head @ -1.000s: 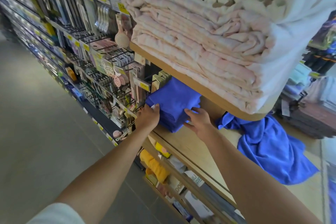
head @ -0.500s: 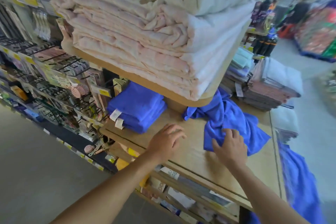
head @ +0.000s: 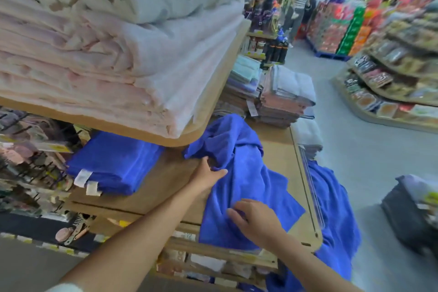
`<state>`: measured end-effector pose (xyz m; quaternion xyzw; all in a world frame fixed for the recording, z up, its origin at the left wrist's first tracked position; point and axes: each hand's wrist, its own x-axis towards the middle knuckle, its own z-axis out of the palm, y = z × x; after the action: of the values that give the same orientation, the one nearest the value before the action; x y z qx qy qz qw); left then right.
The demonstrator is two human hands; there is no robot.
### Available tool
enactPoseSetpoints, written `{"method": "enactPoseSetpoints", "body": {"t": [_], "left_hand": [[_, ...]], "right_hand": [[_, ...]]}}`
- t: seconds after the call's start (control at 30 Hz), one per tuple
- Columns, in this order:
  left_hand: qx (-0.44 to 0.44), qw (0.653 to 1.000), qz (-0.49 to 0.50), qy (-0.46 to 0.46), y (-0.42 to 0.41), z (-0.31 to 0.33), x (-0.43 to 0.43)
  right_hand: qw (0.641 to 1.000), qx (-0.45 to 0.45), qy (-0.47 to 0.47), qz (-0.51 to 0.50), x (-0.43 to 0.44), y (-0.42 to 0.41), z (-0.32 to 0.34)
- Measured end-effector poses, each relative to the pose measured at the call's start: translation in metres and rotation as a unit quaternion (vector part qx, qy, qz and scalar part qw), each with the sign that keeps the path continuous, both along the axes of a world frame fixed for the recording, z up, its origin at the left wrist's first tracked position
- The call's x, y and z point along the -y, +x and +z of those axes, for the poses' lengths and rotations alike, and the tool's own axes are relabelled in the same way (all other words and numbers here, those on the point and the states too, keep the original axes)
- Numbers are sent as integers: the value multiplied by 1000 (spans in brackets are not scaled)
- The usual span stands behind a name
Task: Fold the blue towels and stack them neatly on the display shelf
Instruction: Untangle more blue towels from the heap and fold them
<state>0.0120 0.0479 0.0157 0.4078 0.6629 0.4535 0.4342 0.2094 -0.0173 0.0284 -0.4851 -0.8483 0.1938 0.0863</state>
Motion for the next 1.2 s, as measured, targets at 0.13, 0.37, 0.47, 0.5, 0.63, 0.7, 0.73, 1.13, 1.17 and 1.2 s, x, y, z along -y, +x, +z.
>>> {"method": "enactPoseSetpoints", "body": {"t": [0.13,0.37,0.47,0.5,0.63,0.7,0.73,1.13,1.17,1.2], "left_hand": [[-168,985,-34,2,-7,17,-17],[251,954,-19,164,-21,117,-66],[125,955,-141,227,-41,134,-76],[36,965,-159,205,-43,133,-82],[-160,979,-105,69,-33,105,-77],[-232,964,-113,63,-28,76,-56],[-275,954,-112,51,-29,61,-44],[-501,817,-221,183,53,5,72],[-516,802,-251,168,57,2,77],[-526,790,-280,143,58,-1,81]], "right_hand": [[991,49,48,-117,-28,10,0],[985,12,-4,-173,-32,21,-17],[985,-28,-18,-172,-34,27,-15],[985,-34,-24,-168,-35,28,-14],[986,-49,-39,-156,-37,33,-10],[987,-23,-42,-152,-32,35,-8],[989,2,-40,-143,-28,36,-7],[985,-80,-41,-144,-145,-32,57],[987,-61,-51,-143,-154,-35,52],[988,-38,-52,-144,-162,-36,48]]}}
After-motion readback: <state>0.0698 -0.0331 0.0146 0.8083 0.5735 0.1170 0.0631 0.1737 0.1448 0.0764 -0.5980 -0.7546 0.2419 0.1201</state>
